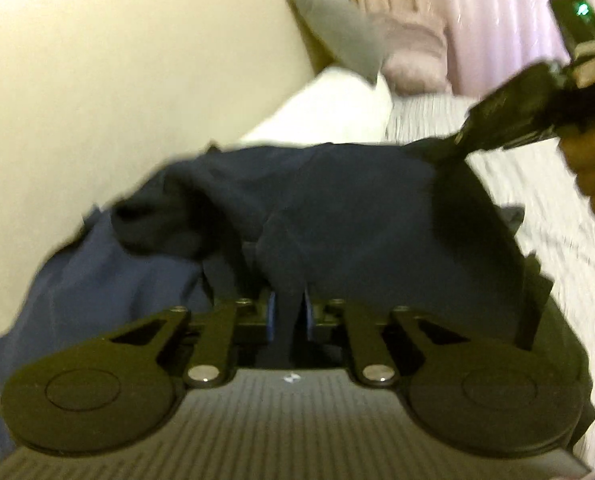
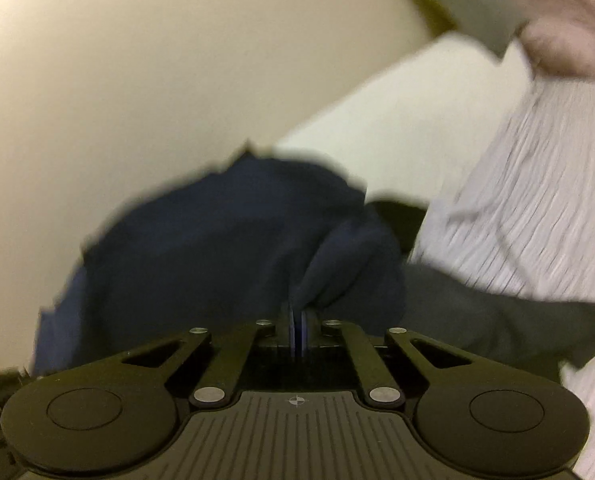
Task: Fold clothes
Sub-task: 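Grasp the navy trousers with the left gripper while the right gripper grasps another part, then lift the navy trousers off the pile with both grippers and stretch them out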
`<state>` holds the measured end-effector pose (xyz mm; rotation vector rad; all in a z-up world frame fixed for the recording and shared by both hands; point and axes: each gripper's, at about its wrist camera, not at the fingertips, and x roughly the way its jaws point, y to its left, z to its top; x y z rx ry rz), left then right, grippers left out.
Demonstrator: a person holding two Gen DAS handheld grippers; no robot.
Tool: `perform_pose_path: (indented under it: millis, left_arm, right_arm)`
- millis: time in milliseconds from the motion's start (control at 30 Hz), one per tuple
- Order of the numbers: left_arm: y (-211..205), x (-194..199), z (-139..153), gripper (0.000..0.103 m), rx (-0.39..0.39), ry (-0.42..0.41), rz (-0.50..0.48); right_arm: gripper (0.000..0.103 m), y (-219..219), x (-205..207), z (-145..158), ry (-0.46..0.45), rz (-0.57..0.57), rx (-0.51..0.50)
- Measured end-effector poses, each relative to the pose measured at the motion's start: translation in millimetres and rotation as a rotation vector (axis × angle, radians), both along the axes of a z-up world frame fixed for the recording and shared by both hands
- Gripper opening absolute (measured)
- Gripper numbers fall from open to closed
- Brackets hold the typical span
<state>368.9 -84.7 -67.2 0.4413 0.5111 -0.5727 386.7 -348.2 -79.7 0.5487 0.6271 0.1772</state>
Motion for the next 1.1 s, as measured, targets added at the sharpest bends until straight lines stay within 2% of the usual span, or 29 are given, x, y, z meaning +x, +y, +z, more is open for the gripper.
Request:
perform_pose_path:
  millis: [67,167,267,367,467,633,733,800,867,933,1000,1100]
  left_arm:
    - [-5,-19,14,0.009,-0.038,-0.033,-0.045]
    - [-18,-58,33,0.009,-0.077,-0.070,-0.120]
    - [-38,-109,49,0.009,-0.124,-0.071,-0.222]
    - [-67,-176,57,0.009,-0.131,-0.058,-0.361]
    - [-102,-255,49,0.009,-0.123,0.009,-0.507]
    - [-169,-401,5,0.009,-0.062,0.182,-0.722]
    - [-209,-488,-22,0.009,-0.024,0.288,-0.850]
    - [-238,-545,-39,0.009,0.003,0.389,-0.921]
    - [-261,-594,-57,0.009,0.062,0.451,-1.009]
    - [-284,-642,-75,0.009,0.128,0.506,-1.100]
    - [-294,-664,-91,0.010,0.202,0.537,-1.144]
    - [-307,-690,-114,0.010,0.317,0.577,-1.199]
  right_arm:
    - [0.000,-22,-30,24,-0.068,-0.049,0.063]
    - [0.000,-47,-82,58,-0.158,-0.090,0.089]
    - [0.000,-75,-154,87,-0.237,-0.155,0.097]
    - [0.000,-105,-239,104,-0.277,-0.234,0.098]
    - [0.000,-139,-346,105,-0.267,-0.324,0.075]
    - [0.000,-200,-530,82,-0.163,-0.488,0.017]
    - [0.000,-233,-643,61,-0.071,-0.584,-0.001]
    - [0.000,-248,-718,46,0.000,-0.659,-0.012]
    - [0.000,-258,-791,34,0.068,-0.750,-0.004]
    - [0.000,-261,-850,30,0.138,-0.830,-0.043]
    - [0.001,-263,-895,17,0.222,-0.885,-0.065]
    - [0.001,-256,-934,-19,0.353,-0.932,-0.030]
